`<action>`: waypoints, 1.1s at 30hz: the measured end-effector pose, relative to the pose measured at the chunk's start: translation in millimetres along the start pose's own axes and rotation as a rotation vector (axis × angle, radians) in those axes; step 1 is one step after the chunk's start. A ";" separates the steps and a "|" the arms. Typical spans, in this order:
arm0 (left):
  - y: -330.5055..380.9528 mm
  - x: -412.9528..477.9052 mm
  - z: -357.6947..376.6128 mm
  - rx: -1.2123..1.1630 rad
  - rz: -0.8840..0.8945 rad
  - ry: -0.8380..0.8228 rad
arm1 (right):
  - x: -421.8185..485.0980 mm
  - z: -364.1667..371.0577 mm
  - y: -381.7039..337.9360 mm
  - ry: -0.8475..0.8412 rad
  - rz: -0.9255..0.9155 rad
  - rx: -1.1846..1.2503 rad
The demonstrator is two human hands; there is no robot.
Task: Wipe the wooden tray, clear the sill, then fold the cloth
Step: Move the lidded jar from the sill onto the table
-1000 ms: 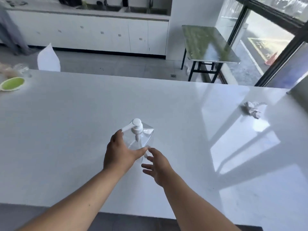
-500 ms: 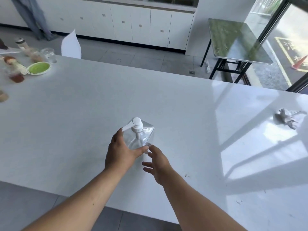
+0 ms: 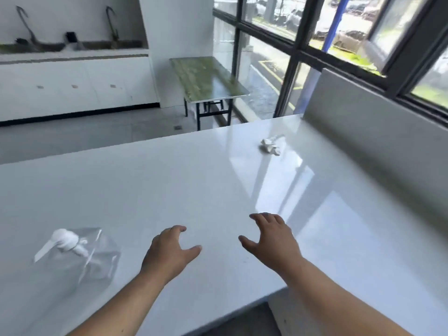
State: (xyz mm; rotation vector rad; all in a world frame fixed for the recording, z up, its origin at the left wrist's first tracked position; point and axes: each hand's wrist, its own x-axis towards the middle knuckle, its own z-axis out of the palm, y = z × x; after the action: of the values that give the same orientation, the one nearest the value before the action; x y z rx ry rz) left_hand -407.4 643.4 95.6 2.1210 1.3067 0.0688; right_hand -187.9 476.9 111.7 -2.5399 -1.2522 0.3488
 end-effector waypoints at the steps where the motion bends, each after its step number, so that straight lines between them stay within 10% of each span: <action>1: 40.3 6.4 8.6 0.015 0.095 -0.011 | -11.5 -22.9 32.8 0.052 0.063 -0.010; 14: 479.3 -161.8 278.9 0.216 0.984 -0.417 | -342.3 -160.0 394.0 0.522 0.993 0.207; 23: 601.1 -320.8 477.2 0.428 1.159 -0.647 | -480.6 -120.7 552.3 0.625 1.329 0.610; 33: 665.3 -368.3 619.3 0.763 1.481 -0.660 | -465.8 -69.9 653.6 0.859 1.405 1.651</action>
State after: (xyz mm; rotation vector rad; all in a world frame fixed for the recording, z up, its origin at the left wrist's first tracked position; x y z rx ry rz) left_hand 151.3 -162.0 64.2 2.8445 -0.8881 -0.5304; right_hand 36.7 -286.1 -16.3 -1.1869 0.9861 0.2478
